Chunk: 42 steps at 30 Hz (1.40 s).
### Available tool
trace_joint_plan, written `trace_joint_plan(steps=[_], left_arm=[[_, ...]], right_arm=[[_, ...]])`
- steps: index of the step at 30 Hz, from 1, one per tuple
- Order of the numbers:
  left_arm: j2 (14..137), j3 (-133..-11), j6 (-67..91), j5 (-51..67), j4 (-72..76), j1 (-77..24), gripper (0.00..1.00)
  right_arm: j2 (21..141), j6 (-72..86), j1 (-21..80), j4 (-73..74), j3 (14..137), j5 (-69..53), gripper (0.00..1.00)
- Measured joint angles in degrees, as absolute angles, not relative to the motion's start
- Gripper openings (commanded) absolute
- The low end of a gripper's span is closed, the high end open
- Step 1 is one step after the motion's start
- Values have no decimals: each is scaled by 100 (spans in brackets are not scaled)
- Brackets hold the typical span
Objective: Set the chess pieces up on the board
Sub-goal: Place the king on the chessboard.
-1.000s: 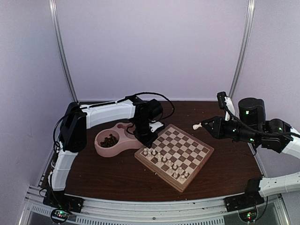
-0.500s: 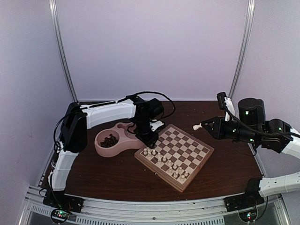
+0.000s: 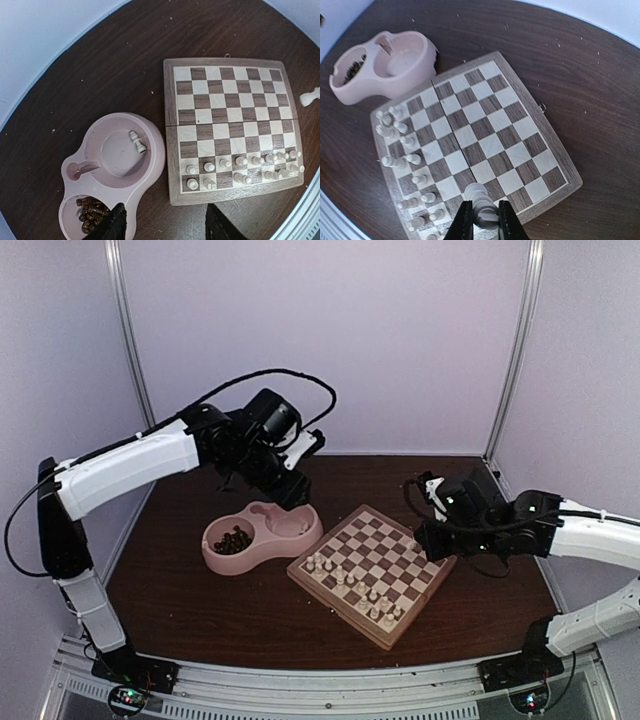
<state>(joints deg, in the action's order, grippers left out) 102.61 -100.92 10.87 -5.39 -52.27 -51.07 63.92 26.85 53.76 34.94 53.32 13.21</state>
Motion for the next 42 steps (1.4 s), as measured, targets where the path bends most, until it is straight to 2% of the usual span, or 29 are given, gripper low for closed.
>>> trace_joint_plan(steps=[5,12,13,14,15,24,29,42], left_arm=[[9310,-9000,1177,-696,-4484,-5107,69],[8621,-7776,1463,-952,-3850,-5087,86],[8521,-7649,1511,-967,-3793,-5072,89],[8440,-7553,1551,-982,-3726,-5059,96],[8361,-7470,1603,-1000,-3658,-5041,97],[8180,-7325,1944,-1015,-3494,-4829,98],[8180,-7323,1966,-1015,-3496,-4831,98],[8180,-7323,1966,-1007,-3496,-4831,98]], right_arm=[[7148,2561,5446,3509,5330,1448,5],[7695,2383,5568,3124,5332,1378,5],[7762,2353,5603,3059,5332,1369,5],[7839,2324,5638,2980,5332,1367,5],[7920,2281,5682,2912,5332,1372,5],[8606,2161,5902,2740,5450,1806,7],[8737,2163,5902,2716,5452,1973,10],[9070,2255,5913,2722,5494,2320,10]])
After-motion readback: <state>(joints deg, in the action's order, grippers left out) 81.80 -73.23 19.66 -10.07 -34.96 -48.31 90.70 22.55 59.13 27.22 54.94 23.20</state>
